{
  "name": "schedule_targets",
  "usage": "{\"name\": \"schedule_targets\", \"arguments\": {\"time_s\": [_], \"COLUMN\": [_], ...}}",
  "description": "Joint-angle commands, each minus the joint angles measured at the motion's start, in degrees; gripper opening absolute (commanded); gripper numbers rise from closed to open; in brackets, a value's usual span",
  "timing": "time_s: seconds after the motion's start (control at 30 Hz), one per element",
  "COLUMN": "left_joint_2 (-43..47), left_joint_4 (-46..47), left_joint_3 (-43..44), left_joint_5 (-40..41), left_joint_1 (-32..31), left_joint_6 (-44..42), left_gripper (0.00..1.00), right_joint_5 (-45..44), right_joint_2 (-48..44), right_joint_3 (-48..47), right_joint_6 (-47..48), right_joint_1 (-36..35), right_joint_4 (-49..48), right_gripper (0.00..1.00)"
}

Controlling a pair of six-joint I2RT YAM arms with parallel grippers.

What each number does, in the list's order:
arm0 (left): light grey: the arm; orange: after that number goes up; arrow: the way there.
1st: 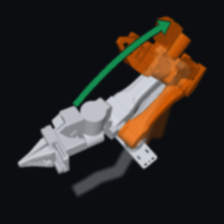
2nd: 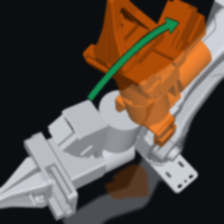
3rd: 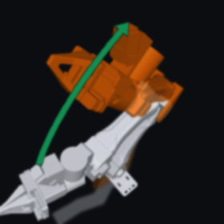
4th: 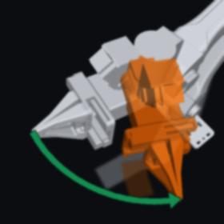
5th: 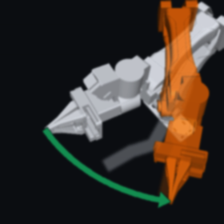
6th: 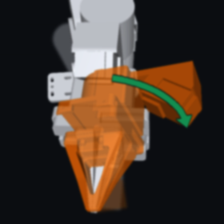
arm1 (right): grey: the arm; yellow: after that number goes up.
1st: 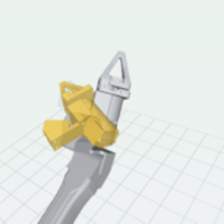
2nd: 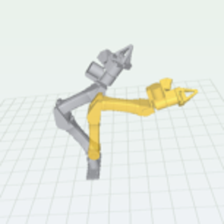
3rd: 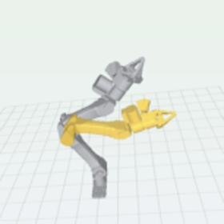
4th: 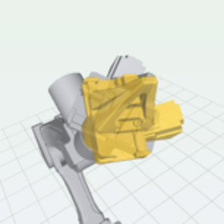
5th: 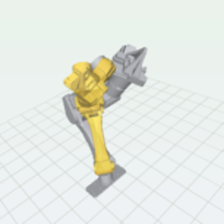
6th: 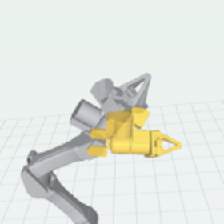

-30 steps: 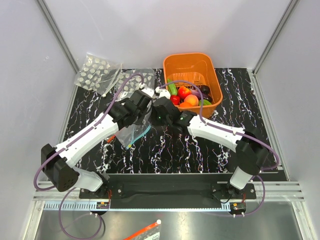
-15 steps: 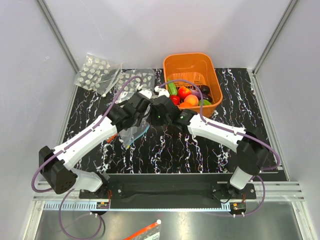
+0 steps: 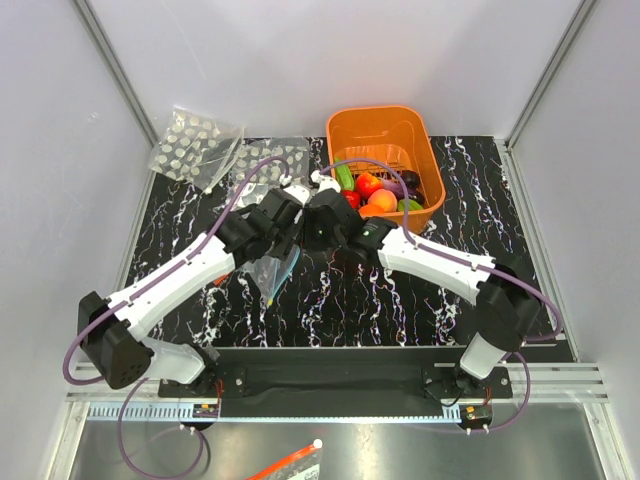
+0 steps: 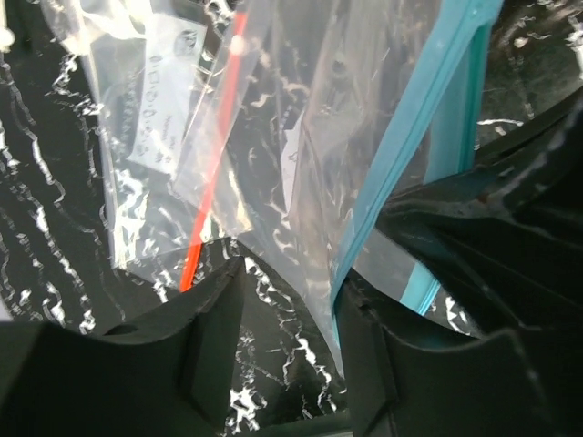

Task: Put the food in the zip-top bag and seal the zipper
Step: Open the zipper of the food storage bag at the center of the board.

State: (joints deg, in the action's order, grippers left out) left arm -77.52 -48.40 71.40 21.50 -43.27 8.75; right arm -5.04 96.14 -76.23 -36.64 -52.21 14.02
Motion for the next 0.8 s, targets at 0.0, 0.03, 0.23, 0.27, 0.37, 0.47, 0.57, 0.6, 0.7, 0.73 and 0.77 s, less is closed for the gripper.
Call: {"name": "schedule_targets", "arguments": {"time_s": [0.0, 0.03, 0.23, 0.27, 0.37, 0.47, 0.57, 0.6, 0.7, 0.73, 0.77], "left_joint_2": [3.42, 3.68, 3.51, 3.86, 5.61, 7.11, 7.55, 7.64, 8.43, 8.52, 8.87], "left_joint_4": [4.72, 5.07, 4.98, 5.07, 6.03, 6.92, 6.83, 6.92, 7.18, 7.36, 7.18], "left_joint_3": [-0.9, -1.17, -1.26, -1.26, -1.7, -2.66, -2.67, -2.58, -2.75, -2.75, -2.75], "left_joint_5": [-4.62, -4.88, -5.68, -5.15, -3.4, -2.6, -1.9, -1.81, -0.67, -0.14, 1.34], "left_joint_1": [-0.33, -0.33, -0.42, -0.33, -0.33, -0.33, -0.24, -0.24, -0.15, -0.15, -0.15], "left_joint_6": [-0.67, -0.67, -0.32, -0.06, 0.21, 0.39, 0.39, 0.39, 0.21, 0.12, 0.04], "left_gripper": [0.49, 0.49, 0.5, 0.5, 0.5, 0.5, 0.39, 0.33, 0.15, 0.09, 0.03], "right_joint_5": [0.55, 0.47, 1.61, 1.87, 2.84, 4.07, 4.51, 4.68, 4.86, 4.95, 4.86], "right_joint_2": [-4.03, -4.38, -8.06, -8.33, -9.47, -10.53, -10.88, -10.71, -9.92, -9.83, -9.48], "right_joint_3": [0.46, 1.16, 2.57, 2.75, 3.19, 4.33, 4.77, 4.68, 4.42, 4.77, 4.94], "right_joint_6": [-1.15, -1.41, -3.08, -3.34, -4.57, -5.81, -6.51, -6.42, -6.16, -6.16, -6.16], "right_joint_1": [0.35, 0.44, 0.79, 0.88, 1.05, 1.49, 1.58, 1.58, 1.58, 1.49, 1.58], "right_joint_4": [-3.21, -3.65, -4.88, -4.97, -4.97, -5.58, -6.02, -5.59, -5.06, -5.06, -5.06], "right_gripper": [0.0, 0.0, 0.0, 0.0, 0.0, 0.0, 0.0, 0.0, 0.0, 0.0, 0.0]}}
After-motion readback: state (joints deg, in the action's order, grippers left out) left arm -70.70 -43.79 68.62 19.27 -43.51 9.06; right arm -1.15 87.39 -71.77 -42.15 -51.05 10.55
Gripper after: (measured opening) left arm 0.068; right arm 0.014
